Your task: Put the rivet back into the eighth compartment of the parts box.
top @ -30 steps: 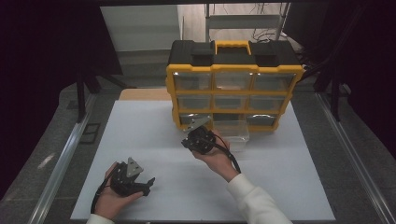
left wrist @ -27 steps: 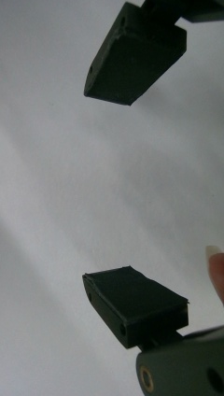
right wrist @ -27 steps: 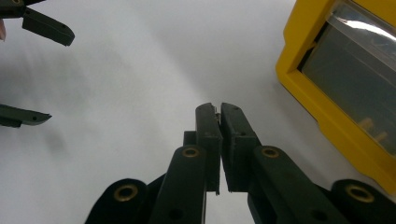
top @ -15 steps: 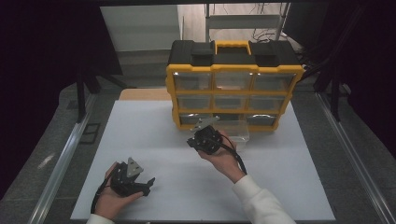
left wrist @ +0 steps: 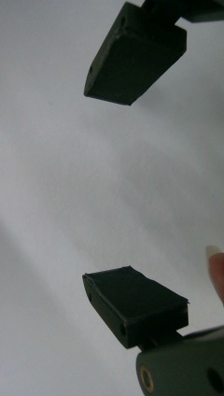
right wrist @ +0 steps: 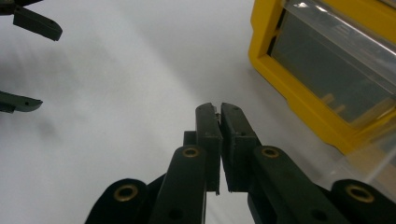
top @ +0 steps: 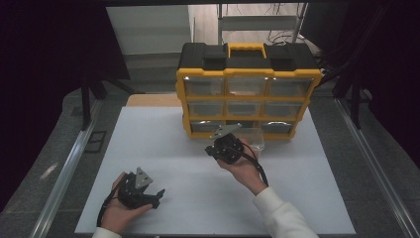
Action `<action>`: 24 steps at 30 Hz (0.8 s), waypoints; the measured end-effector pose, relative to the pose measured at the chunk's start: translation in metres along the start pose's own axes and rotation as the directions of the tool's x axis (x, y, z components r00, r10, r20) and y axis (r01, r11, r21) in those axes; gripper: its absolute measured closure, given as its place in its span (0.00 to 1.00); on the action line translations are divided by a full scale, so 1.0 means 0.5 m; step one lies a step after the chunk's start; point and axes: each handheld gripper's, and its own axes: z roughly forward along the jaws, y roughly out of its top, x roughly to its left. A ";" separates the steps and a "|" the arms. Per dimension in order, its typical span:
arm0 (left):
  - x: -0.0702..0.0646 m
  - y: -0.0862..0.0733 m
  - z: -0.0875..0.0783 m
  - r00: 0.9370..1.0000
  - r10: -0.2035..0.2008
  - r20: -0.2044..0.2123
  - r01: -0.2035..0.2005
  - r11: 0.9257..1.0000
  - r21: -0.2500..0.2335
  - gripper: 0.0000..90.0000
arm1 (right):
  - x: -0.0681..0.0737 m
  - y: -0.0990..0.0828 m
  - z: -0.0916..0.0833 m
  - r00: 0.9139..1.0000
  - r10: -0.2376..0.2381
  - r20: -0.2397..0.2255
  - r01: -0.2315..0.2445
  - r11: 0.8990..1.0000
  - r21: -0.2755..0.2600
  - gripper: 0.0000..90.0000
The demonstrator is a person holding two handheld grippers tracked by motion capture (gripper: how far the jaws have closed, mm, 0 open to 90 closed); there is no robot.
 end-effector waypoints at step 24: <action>-0.001 -0.001 0.003 1.000 0.004 0.000 -0.004 1.000 0.008 0.13 | -0.022 -0.007 -0.030 0.999 0.020 0.028 -0.020 1.000 -0.019 0.96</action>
